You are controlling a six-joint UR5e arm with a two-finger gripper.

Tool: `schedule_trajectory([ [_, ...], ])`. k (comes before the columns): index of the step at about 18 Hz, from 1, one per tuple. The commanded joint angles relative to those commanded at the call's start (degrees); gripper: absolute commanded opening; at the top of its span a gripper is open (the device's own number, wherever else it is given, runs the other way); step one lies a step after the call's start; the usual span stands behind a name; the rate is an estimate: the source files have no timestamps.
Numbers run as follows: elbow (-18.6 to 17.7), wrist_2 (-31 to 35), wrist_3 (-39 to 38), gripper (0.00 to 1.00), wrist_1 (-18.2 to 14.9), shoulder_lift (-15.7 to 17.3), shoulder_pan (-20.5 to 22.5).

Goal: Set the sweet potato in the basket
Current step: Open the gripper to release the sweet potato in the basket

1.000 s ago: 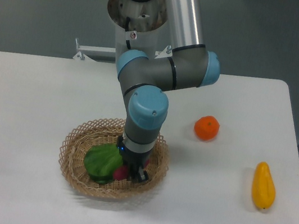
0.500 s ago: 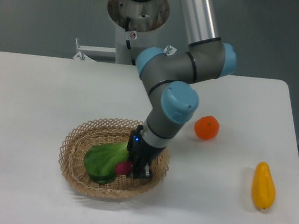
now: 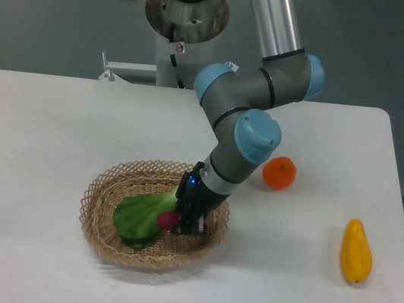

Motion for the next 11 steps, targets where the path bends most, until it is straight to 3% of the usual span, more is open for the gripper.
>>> schedule_trajectory([
  [1,-0.09,-0.71,-0.18,0.82,0.0,0.17,0.0],
  [2,0.0,-0.81,-0.62,0.92,0.0,0.44,0.0],
  [4,0.0,-0.81,-2.28,0.99,0.18,0.88,0.09],
  [8,-0.44,-0.81,-3.08,1.0,0.18,1.67,0.09],
  [11,-0.35,-0.2,-15.45,1.0,0.09,5.01,0.18],
])
